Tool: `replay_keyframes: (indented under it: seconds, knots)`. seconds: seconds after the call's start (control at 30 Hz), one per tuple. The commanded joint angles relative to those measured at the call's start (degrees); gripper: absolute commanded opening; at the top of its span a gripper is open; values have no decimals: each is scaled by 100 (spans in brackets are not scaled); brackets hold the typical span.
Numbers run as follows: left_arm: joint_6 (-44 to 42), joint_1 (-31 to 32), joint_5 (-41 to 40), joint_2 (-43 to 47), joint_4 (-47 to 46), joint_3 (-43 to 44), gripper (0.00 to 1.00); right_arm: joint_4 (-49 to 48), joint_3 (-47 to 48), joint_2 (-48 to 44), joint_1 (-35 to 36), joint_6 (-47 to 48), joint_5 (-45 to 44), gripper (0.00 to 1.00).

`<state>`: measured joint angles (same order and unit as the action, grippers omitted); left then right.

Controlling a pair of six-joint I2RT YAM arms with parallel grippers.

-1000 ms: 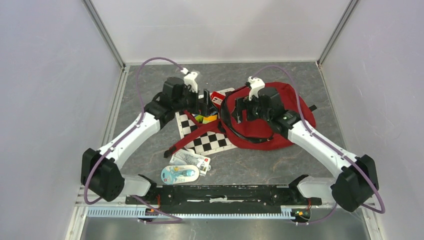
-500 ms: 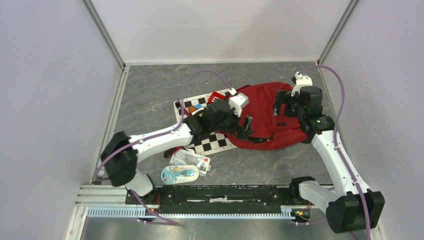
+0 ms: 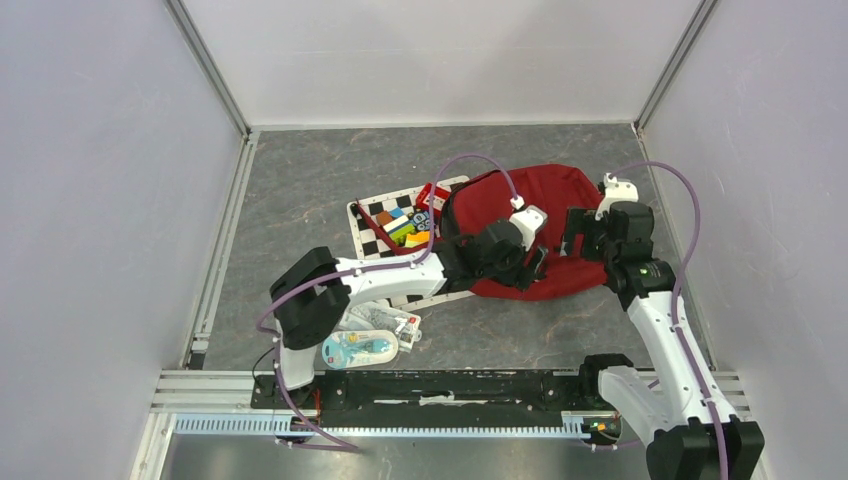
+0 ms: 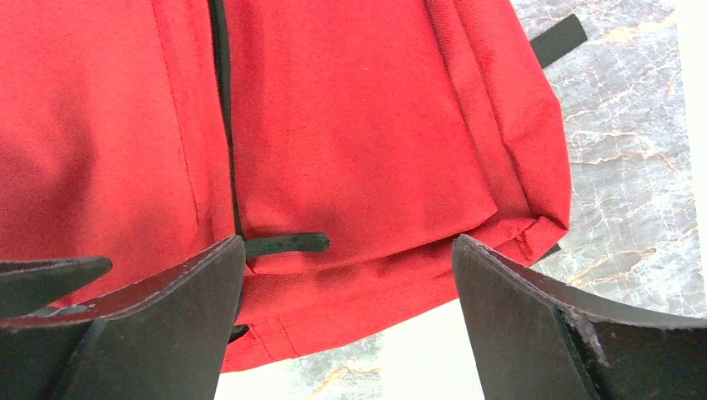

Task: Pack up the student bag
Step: Zip the student bag at the center of the board.

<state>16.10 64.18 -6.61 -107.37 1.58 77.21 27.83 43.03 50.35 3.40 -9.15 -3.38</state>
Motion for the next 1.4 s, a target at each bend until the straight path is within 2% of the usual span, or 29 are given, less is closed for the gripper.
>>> replay_keyframes:
  seconds: [0.0, 0.27, 0.53, 0.73, 1.1, 1.37]
  knots:
    - [295, -29, -456, -333, -203, 573, 76, -84, -40, -63, -130, -36, -128, 98]
    - [284, -24, -237, -852, -119, 1044, 68, -67, -148, -233, -261, -162, -102, 98]
    - [610, -8, -13, -716, -472, 847, 68, -67, -311, -156, -285, -177, -5, 98]
    - [495, 66, 205, -682, -677, 819, 68, -73, -347, -184, -283, -212, 56, 98]
    - [418, 123, 408, -884, -514, 951, 52, -63, -444, -276, -292, -253, 92, 98]
    - [422, 185, 556, -1018, -378, 1051, 45, -67, -479, -371, -285, -273, 92, 98]
